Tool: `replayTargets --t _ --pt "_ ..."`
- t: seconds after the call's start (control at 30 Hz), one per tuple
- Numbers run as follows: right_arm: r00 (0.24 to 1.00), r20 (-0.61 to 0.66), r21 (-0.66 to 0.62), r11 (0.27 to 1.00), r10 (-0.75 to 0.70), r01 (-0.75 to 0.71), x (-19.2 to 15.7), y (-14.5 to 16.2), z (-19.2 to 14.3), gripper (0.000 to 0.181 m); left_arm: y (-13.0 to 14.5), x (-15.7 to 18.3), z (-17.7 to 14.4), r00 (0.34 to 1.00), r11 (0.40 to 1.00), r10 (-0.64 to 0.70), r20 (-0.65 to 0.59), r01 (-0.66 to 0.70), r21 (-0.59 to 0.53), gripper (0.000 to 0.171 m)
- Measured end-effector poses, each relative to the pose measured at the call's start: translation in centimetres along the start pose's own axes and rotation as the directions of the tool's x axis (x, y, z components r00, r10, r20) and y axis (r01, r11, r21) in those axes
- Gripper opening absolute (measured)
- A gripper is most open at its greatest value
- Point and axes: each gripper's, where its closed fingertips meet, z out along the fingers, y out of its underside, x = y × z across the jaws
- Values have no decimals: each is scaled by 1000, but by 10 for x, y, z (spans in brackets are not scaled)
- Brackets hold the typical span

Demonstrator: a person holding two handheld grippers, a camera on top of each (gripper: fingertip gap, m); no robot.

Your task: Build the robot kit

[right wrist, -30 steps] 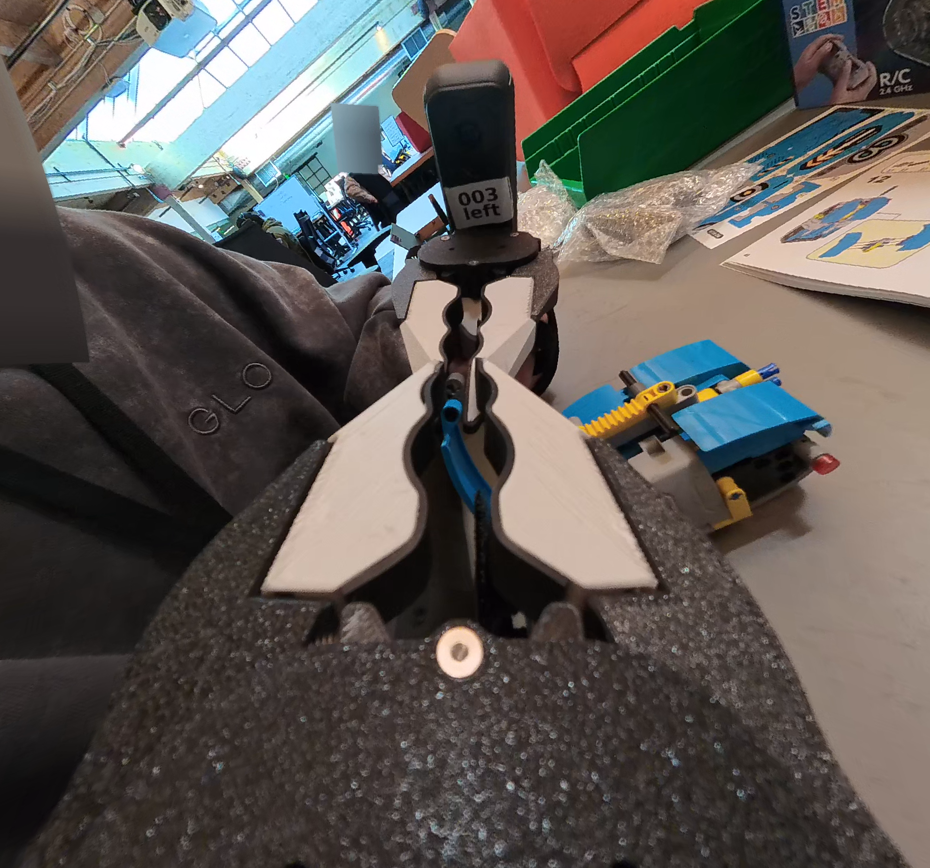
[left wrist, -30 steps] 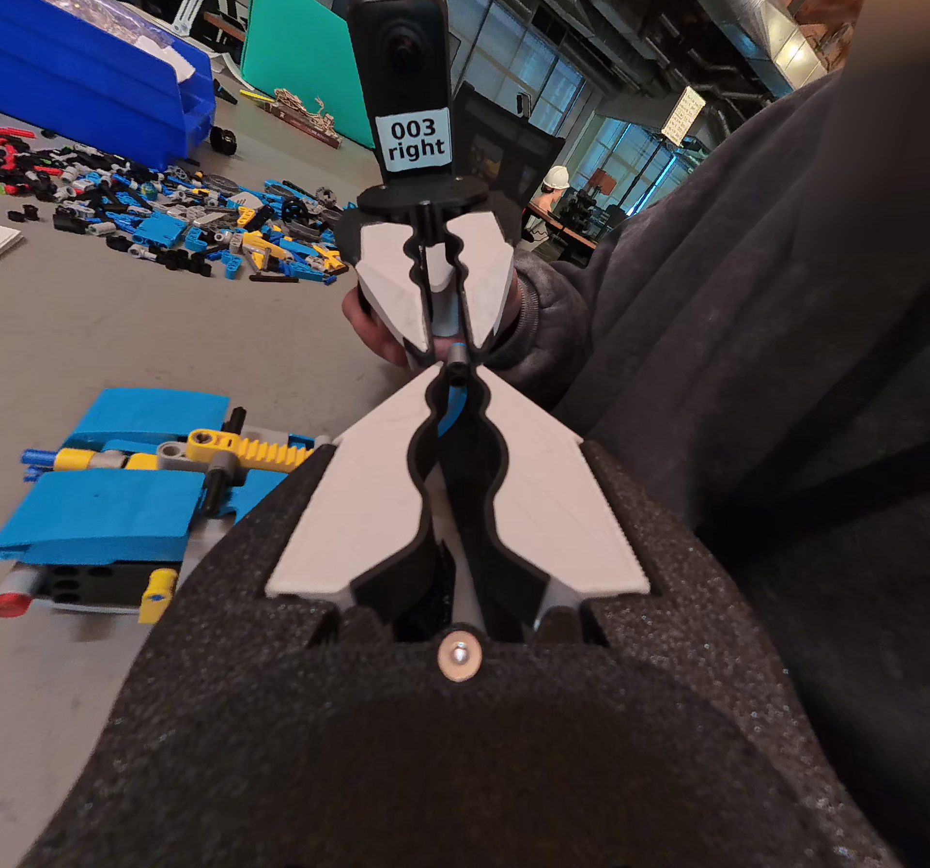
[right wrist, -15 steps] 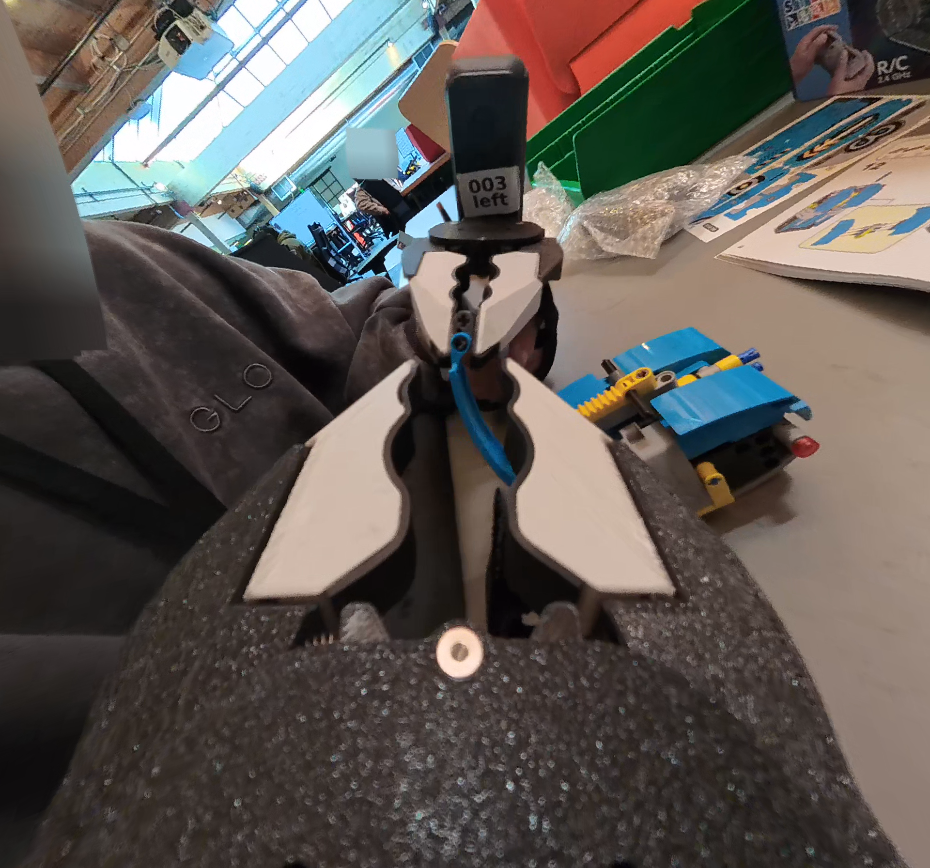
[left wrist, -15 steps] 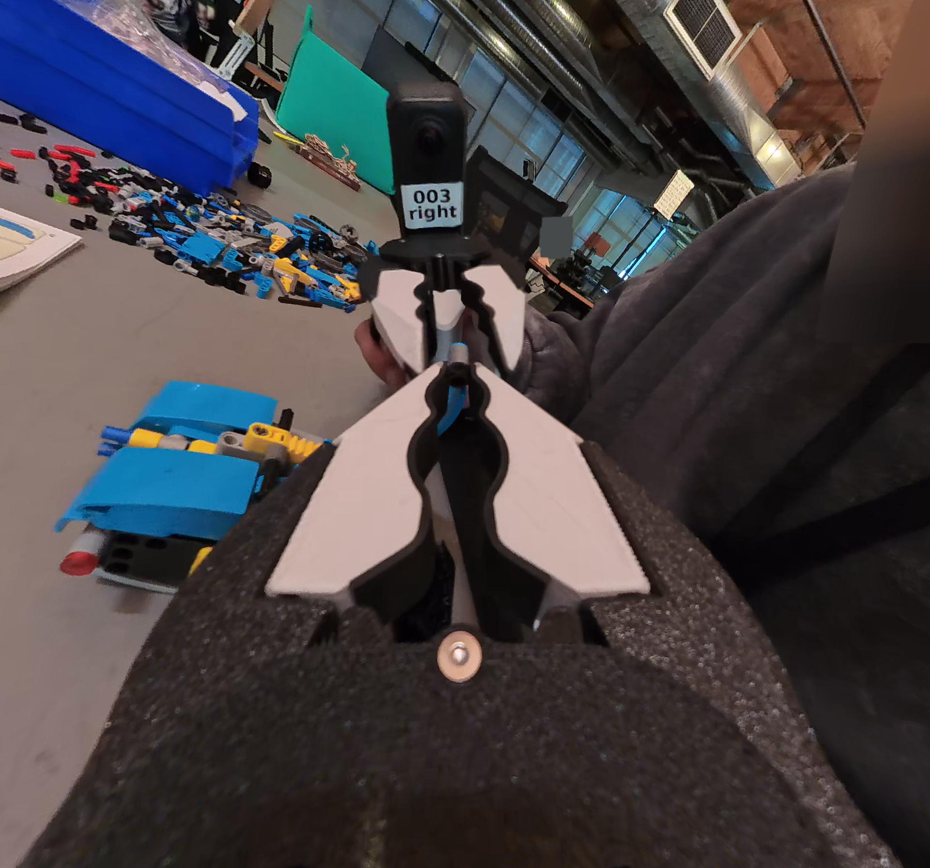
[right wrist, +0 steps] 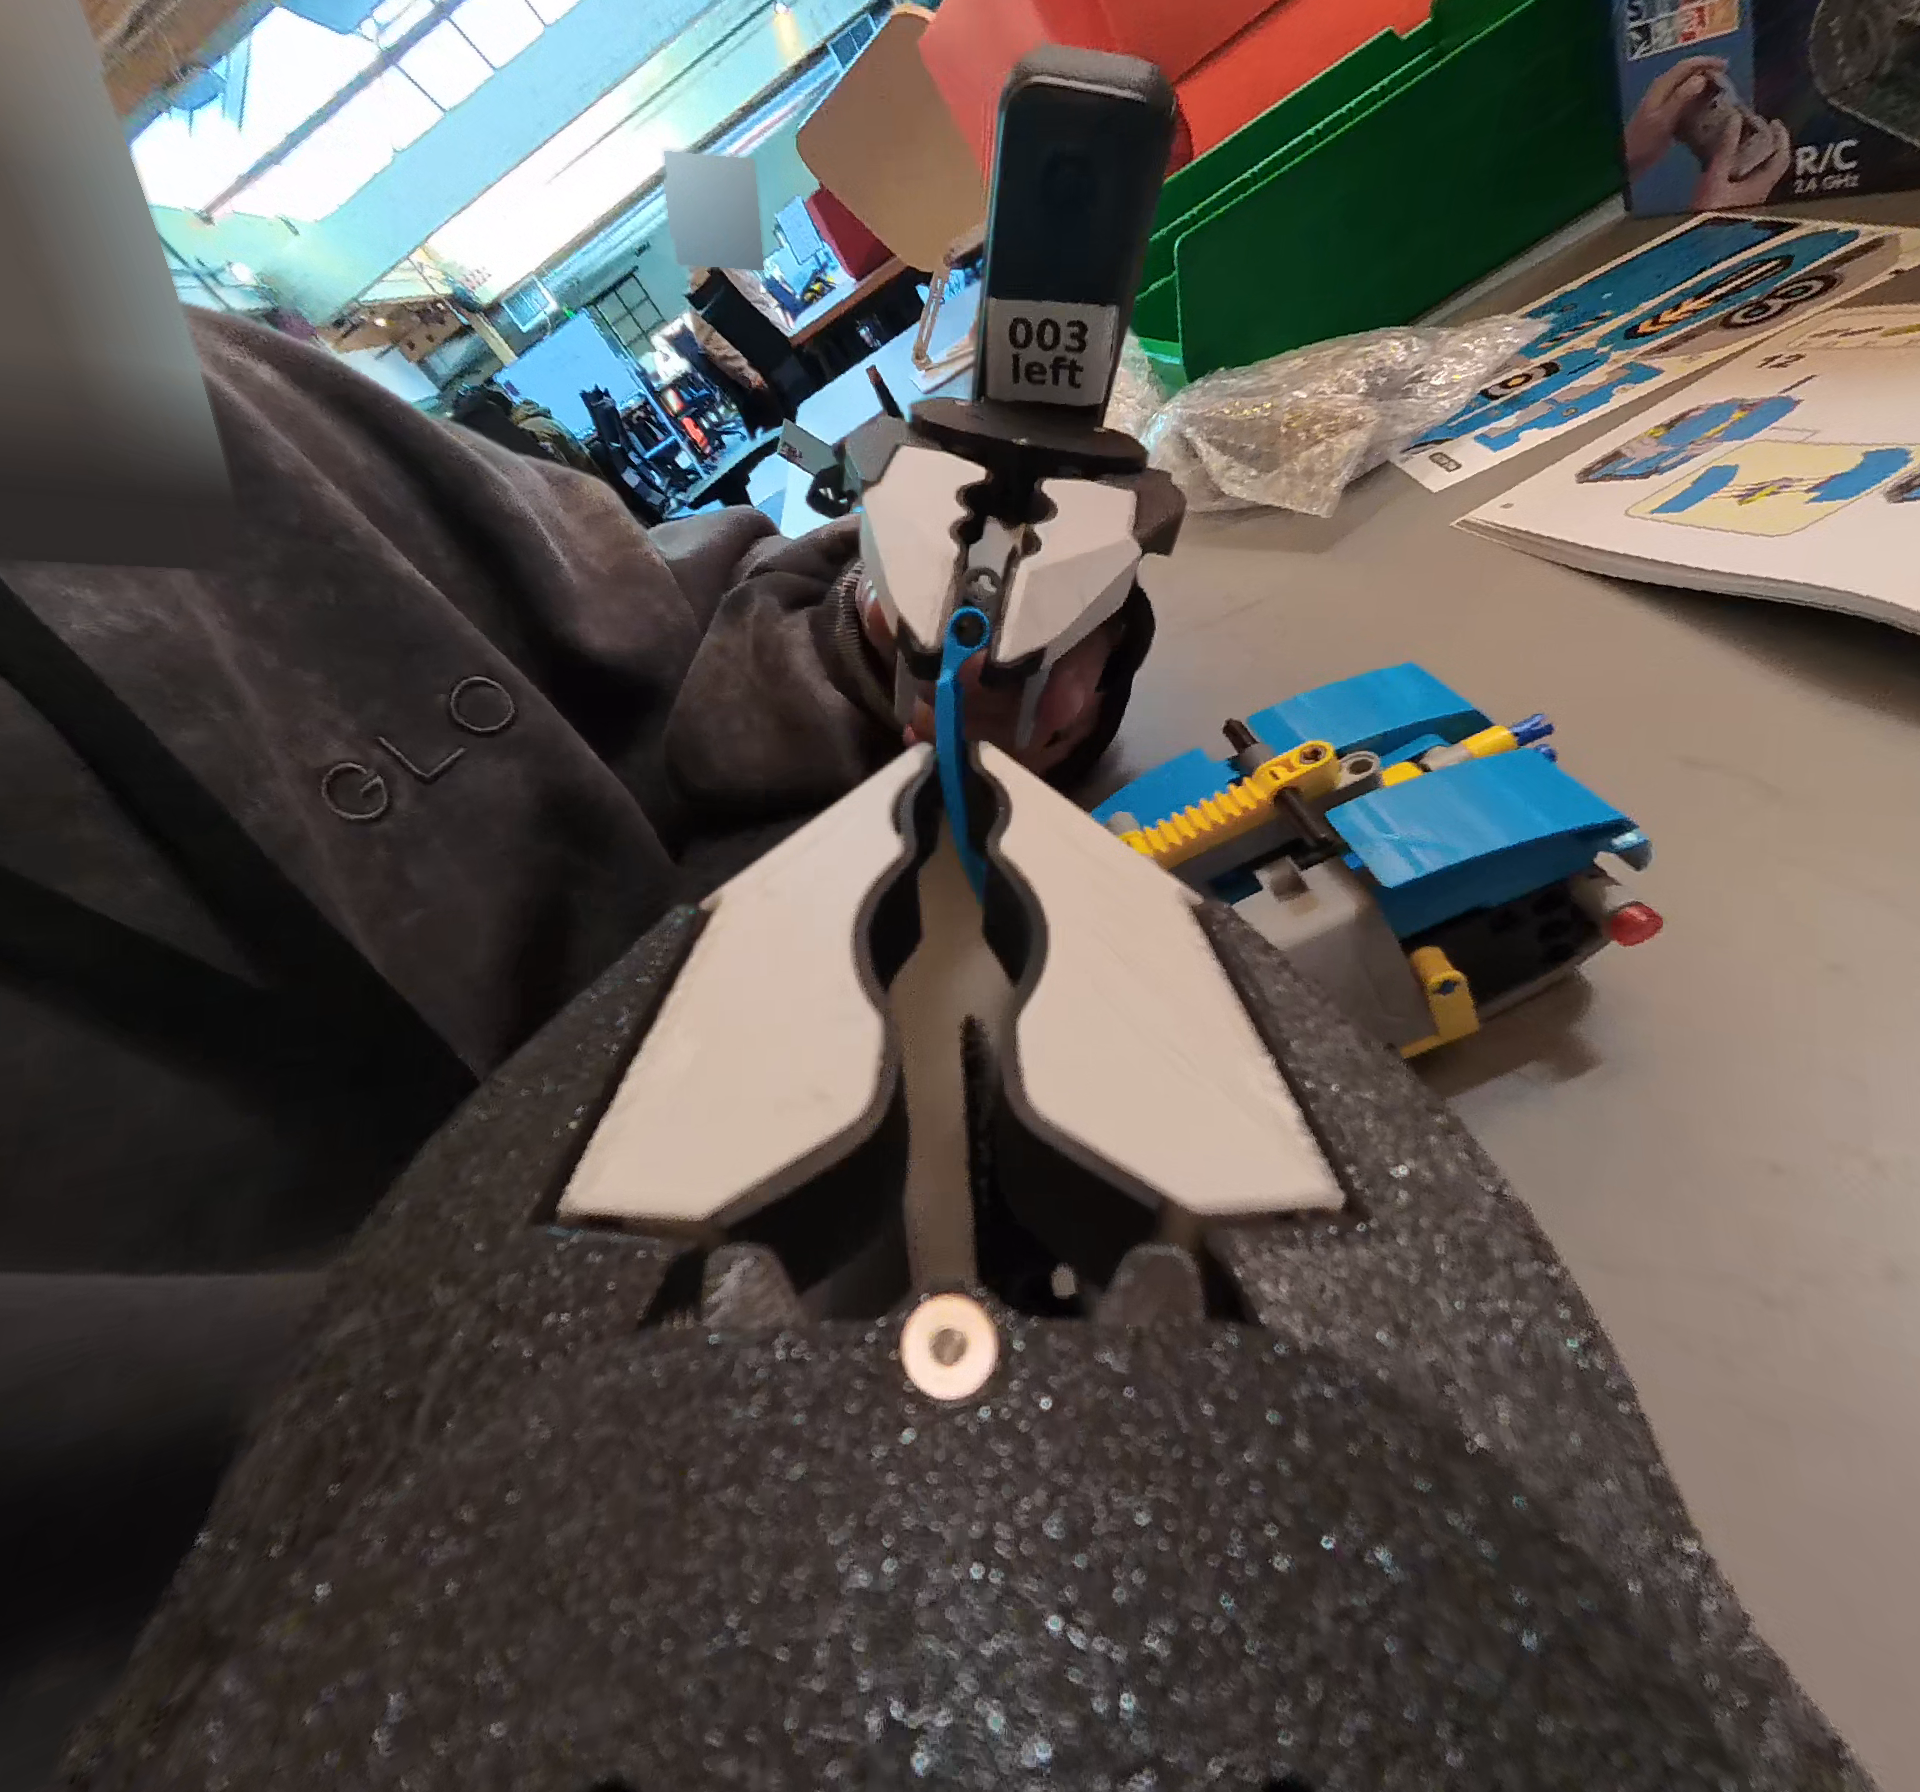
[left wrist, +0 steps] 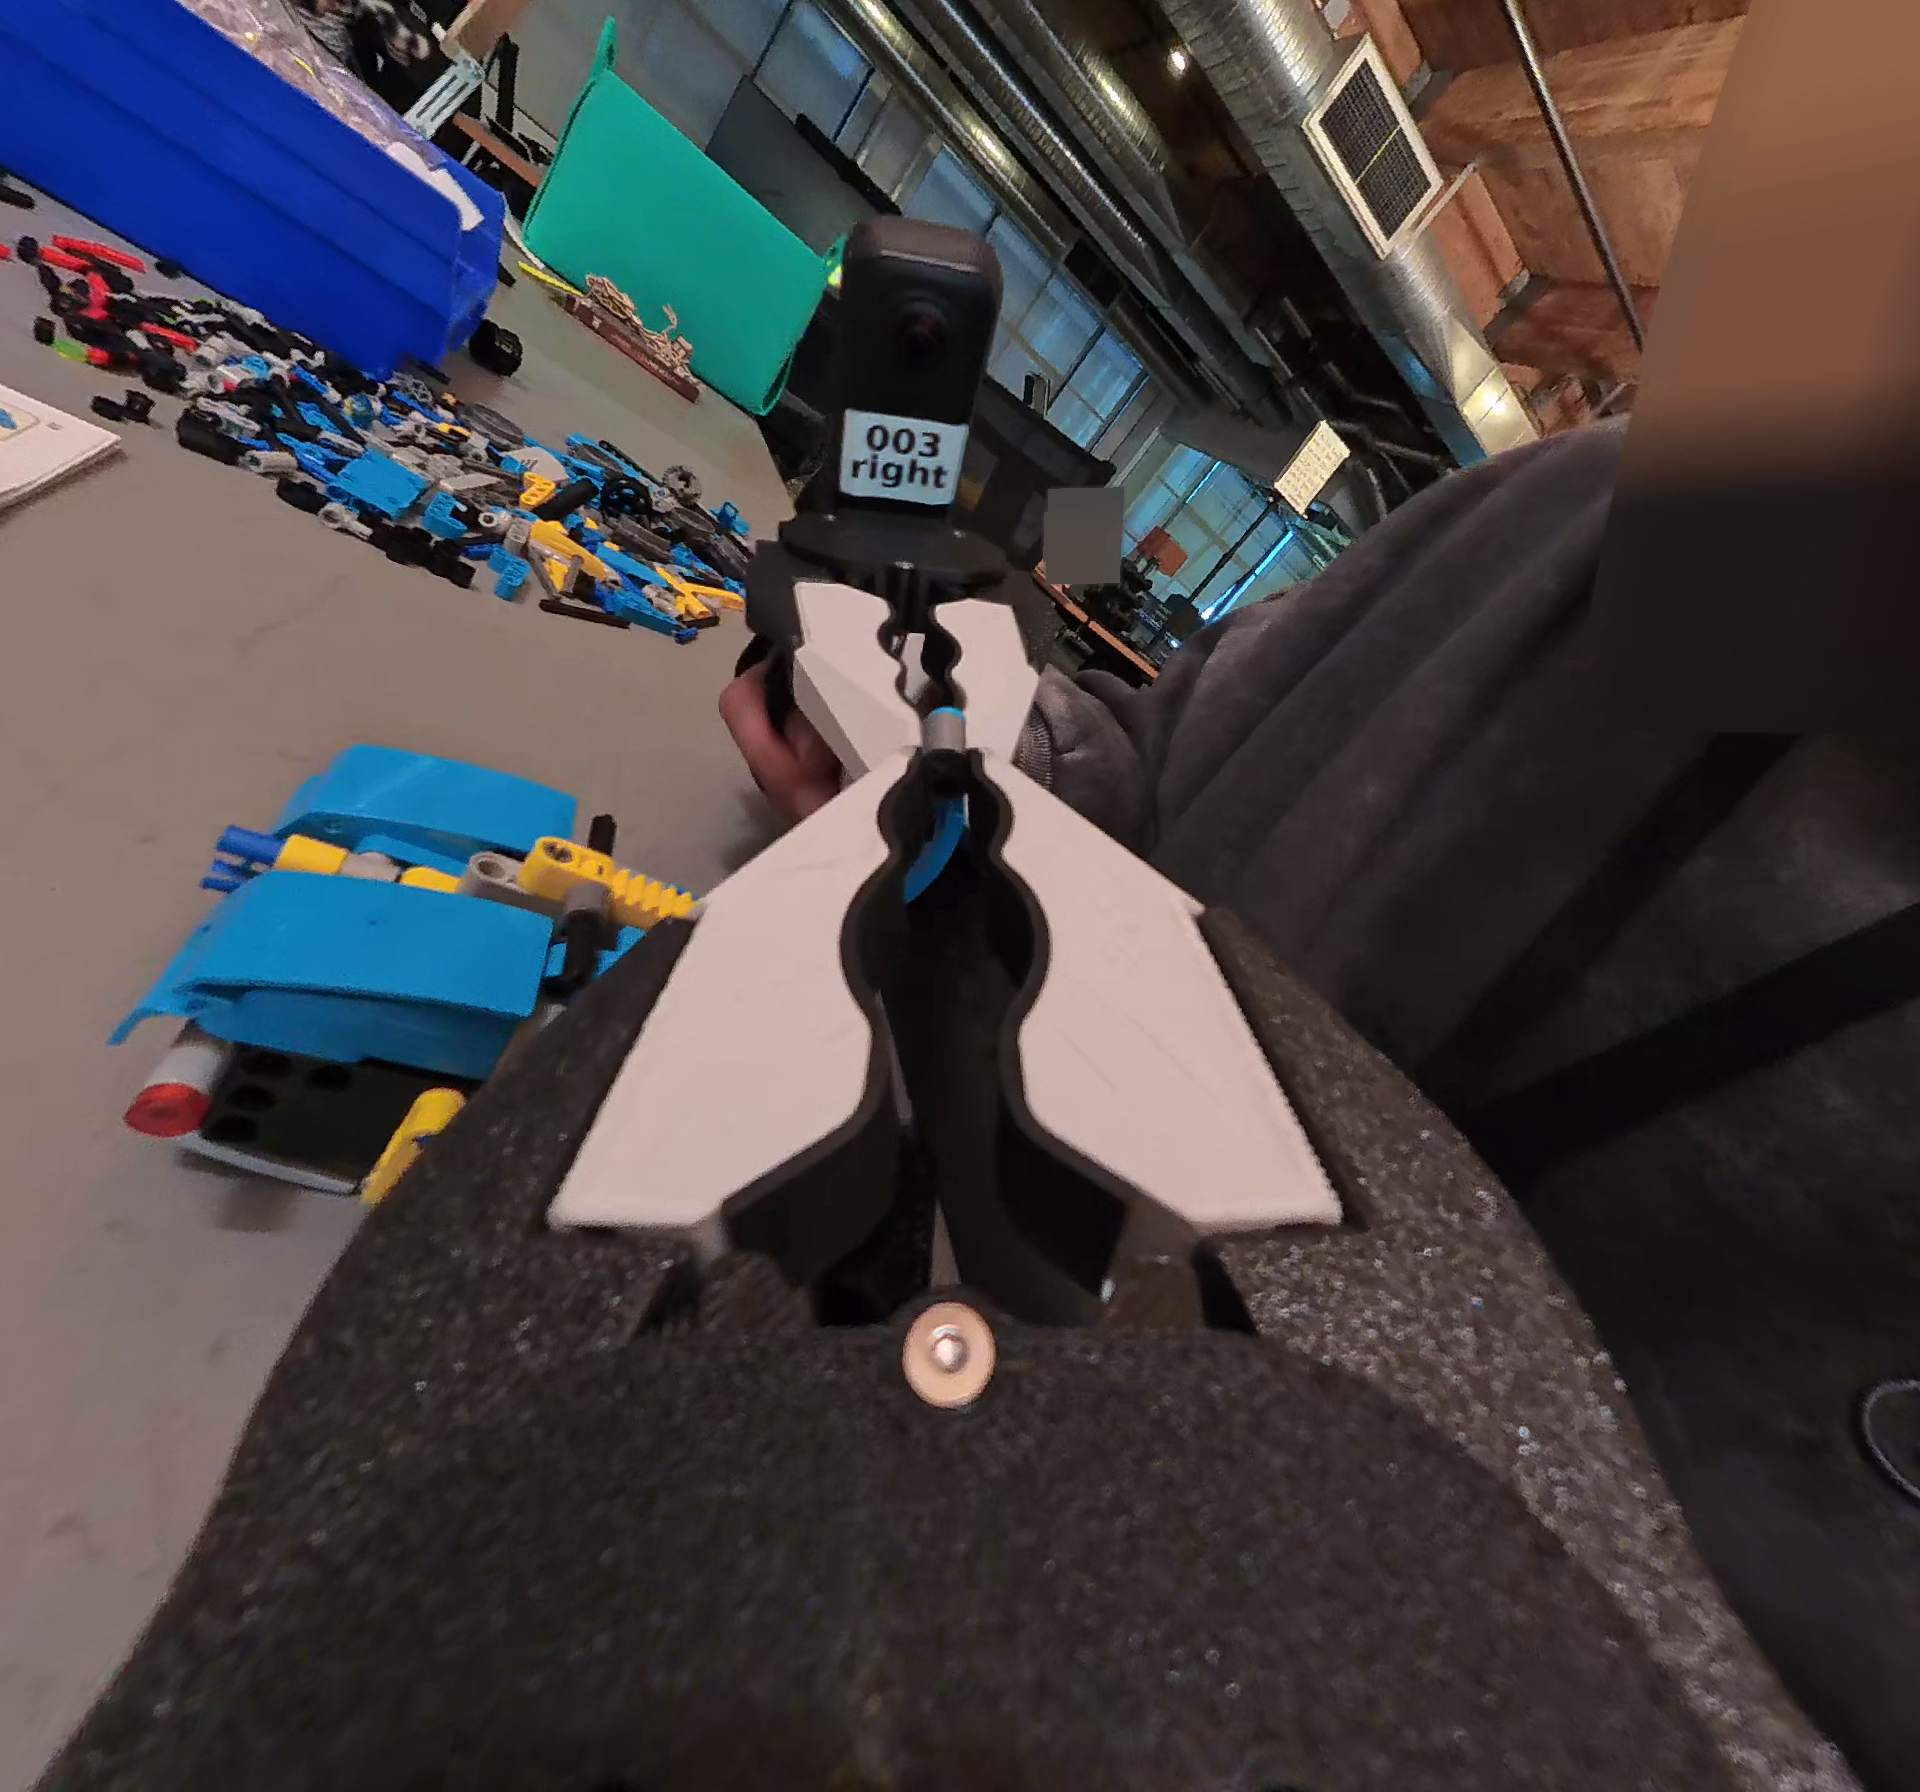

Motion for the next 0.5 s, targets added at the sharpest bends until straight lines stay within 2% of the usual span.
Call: replayTargets --t 0.1,0.2,0.27,0.37,0.5 --pt "999 26 -13 999 34 -34 1 2 1 2 2 -4 -2 1000 1000 -6 -1 6 -4 7" --pt "998 22 29 998 57 -57 8 -5 -5 1 -5 -11 -6 999 999 28 32 -29 25 22" --pt "996 3 94 991 93 -93 20 -15 -16 1 -13 -19 -13 997 997 49 62 -53 62 22" --pt "983 -28 235 957 183 -172 45 -34 -42 1 -27 -29 -24 997 992 10 75 -19 127 22" --pt "939 80 389 857 334 -338 66 -53 -71 0 -36 -36 -30 997 985 -23 76 10 172 22"
